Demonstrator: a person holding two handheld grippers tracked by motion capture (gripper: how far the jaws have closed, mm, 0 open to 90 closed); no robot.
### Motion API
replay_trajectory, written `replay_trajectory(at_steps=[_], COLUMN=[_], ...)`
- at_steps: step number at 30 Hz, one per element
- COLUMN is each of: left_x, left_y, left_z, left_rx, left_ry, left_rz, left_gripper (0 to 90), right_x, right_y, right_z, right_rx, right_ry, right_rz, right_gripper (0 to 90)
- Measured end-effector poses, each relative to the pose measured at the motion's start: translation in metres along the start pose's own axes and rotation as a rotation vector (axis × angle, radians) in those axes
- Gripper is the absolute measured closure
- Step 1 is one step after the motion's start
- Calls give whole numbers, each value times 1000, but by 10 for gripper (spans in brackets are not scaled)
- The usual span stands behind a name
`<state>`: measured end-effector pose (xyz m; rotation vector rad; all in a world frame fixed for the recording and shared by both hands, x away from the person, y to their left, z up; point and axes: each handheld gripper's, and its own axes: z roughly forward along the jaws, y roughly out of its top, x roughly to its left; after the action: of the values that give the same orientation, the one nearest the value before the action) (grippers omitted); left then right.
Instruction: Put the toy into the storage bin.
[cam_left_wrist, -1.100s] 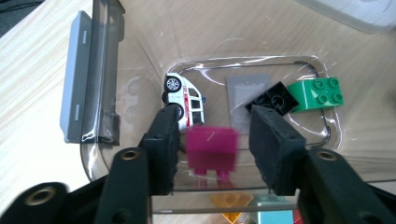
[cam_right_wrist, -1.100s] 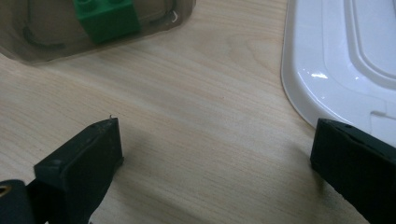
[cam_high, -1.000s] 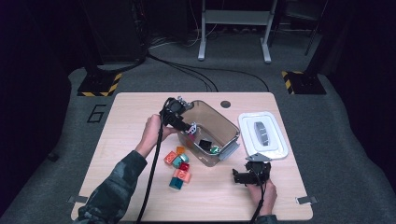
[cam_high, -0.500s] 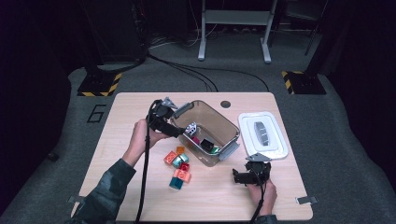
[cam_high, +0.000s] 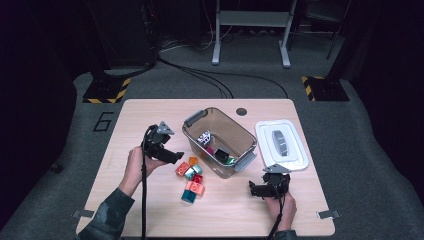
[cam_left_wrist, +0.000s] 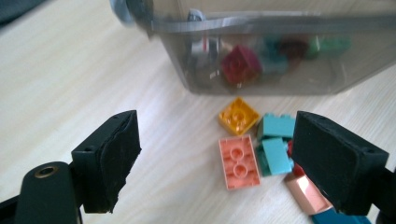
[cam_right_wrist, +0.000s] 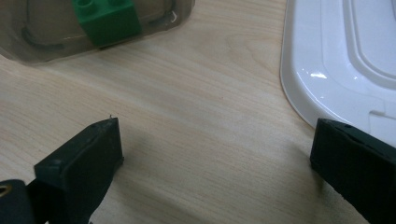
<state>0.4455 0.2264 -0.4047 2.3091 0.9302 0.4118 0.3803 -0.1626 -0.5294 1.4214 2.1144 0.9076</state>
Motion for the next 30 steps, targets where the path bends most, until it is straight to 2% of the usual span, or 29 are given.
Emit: replay_trajectory(at_steps=[2, 6, 9, 12, 15, 22, 25, 27, 30], left_x=[2, 3, 3, 4, 3, -2, -2, -2, -3], left_y=[-8, -24, -32, -36, -36, -32, -33, -34, -35], left_z=[8, 31, 47, 57, 63, 74, 78, 80, 81], left_rx=[13, 51, 86, 107, 107, 126, 133, 144, 146], left_ry=[-2, -40, -55, -62, -63, -54, -60, -84, -91], left_rz=[-18, -57, -67, -75, -86, -66, -63, -61, -56], left_gripper=[153, 146, 146, 142, 144, 159, 204, 271, 350], right_x=[0, 0, 0, 0, 0, 0, 0, 0, 0], right_y=[0, 0, 0, 0, 0, 0, 0, 0, 0], right_z=[0, 0, 0, 0, 0, 0, 0, 0, 0], right_rx=[0, 0, 0, 0, 0, 0, 0, 0, 0], right_ry=[0, 0, 0, 0, 0, 0, 0, 0, 0], right_rz=[0, 0, 0, 0, 0, 0, 0, 0, 0], right_gripper=[15, 15, 15, 15, 15, 15, 15, 15, 15])
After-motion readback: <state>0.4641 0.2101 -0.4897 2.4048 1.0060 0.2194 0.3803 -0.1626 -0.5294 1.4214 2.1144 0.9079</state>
